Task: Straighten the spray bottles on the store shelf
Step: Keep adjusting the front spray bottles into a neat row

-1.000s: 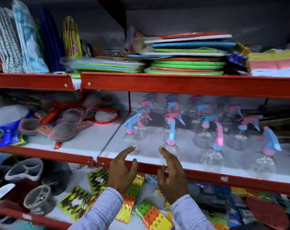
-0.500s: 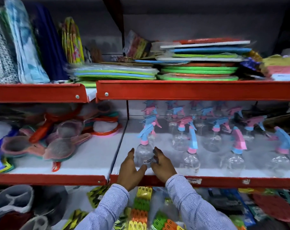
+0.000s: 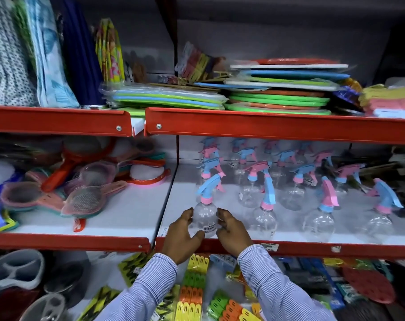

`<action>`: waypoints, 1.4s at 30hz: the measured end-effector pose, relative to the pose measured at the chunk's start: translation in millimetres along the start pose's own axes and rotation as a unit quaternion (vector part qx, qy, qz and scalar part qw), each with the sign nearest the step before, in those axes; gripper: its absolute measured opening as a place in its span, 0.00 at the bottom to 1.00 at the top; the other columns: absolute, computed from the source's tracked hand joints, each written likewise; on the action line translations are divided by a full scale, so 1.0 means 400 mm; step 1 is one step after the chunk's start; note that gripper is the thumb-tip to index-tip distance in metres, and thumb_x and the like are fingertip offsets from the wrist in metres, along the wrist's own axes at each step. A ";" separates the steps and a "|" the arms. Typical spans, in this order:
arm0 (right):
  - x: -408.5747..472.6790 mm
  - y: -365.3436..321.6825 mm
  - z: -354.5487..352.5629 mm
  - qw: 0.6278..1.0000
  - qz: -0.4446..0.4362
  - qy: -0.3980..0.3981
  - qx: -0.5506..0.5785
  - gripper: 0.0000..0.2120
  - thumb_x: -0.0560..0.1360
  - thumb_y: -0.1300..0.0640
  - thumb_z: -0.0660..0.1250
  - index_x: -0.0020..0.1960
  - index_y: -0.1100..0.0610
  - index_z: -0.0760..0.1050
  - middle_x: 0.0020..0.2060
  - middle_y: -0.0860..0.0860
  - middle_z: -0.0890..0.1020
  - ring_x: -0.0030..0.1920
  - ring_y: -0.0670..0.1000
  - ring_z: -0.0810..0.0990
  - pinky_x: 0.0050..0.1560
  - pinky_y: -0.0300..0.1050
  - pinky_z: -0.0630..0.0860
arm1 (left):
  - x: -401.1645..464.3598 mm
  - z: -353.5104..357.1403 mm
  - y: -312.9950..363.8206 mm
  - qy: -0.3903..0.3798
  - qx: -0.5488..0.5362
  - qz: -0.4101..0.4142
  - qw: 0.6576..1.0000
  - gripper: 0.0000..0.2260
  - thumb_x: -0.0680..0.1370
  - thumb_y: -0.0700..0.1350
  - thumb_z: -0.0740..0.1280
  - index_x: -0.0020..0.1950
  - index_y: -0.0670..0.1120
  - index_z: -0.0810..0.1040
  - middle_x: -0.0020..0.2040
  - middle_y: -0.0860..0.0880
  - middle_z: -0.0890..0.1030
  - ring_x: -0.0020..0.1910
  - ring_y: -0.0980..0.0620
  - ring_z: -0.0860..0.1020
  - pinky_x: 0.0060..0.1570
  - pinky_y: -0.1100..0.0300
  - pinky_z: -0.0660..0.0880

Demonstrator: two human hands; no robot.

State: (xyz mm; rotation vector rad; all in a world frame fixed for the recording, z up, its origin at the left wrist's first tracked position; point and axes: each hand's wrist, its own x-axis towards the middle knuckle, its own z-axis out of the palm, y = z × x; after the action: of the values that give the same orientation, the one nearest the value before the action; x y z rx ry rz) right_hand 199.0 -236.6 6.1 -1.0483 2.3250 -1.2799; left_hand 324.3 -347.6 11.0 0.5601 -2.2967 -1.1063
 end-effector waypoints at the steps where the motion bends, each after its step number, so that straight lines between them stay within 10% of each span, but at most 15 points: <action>1: -0.006 0.003 0.000 1.000 -0.001 0.001 0.000 0.27 0.74 0.65 0.60 0.72 0.55 0.63 0.68 0.55 0.74 0.67 0.53 0.75 0.66 0.44 0.71 | -0.004 0.000 0.003 -0.001 0.003 -0.001 1.000 0.25 0.72 0.41 0.69 0.69 0.48 0.69 0.60 0.55 0.78 0.60 0.54 0.78 0.57 0.68 0.69; 7: -0.025 -0.002 -0.007 1.000 0.002 0.013 0.011 0.30 0.73 0.62 0.63 0.73 0.56 0.60 0.70 0.54 0.72 0.68 0.54 0.73 0.67 0.47 0.71 | -0.031 -0.005 0.022 0.049 0.019 -0.028 0.998 0.30 0.73 0.42 0.69 0.74 0.45 0.64 0.74 0.45 0.69 0.71 0.46 0.70 0.71 0.50 0.68; 13: -0.012 -0.021 -0.023 1.000 0.004 -0.018 0.004 0.29 0.74 0.64 0.62 0.74 0.55 0.61 0.70 0.55 0.72 0.69 0.53 0.73 0.67 0.43 0.69 | -0.061 0.014 0.040 0.097 0.003 -0.011 0.995 0.21 0.72 0.43 0.69 0.65 0.47 0.73 0.63 0.46 0.78 0.57 0.51 0.78 0.60 0.55 0.75; 33: -0.043 0.000 -0.017 0.999 -0.016 0.008 0.031 0.29 0.73 0.66 0.62 0.73 0.58 0.63 0.69 0.54 0.74 0.68 0.51 0.74 0.69 0.45 0.70 | -0.042 0.015 0.026 0.085 -0.021 -0.022 0.996 0.21 0.74 0.43 0.69 0.67 0.48 0.73 0.63 0.49 0.81 0.63 0.49 0.78 0.61 0.60 0.72; 36: -0.069 0.007 -0.025 0.997 -0.032 0.052 0.043 0.28 0.73 0.68 0.62 0.72 0.56 0.66 0.68 0.54 0.75 0.68 0.50 0.74 0.69 0.44 0.69 | -0.050 0.013 0.026 0.124 -0.038 -0.018 0.991 0.23 0.73 0.42 0.69 0.68 0.49 0.72 0.66 0.48 0.78 0.63 0.50 0.76 0.66 0.53 0.73; 42: -0.145 0.031 -0.087 0.954 -0.078 0.277 0.079 0.21 0.68 0.70 0.63 0.47 0.44 0.80 0.43 0.41 0.86 0.43 0.39 0.84 0.47 0.38 0.81 | -0.063 0.030 0.070 0.227 -0.063 0.081 0.969 0.13 0.70 0.40 0.67 0.50 0.56 0.78 0.50 0.58 0.80 0.49 0.57 0.80 0.45 0.60 0.80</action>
State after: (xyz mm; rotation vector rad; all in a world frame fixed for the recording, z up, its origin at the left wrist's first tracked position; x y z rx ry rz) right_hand 214.4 -169.7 10.4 -0.9208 2.4930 -2.0018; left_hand 332.7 -310.1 20.2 0.5054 -1.8286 -0.9256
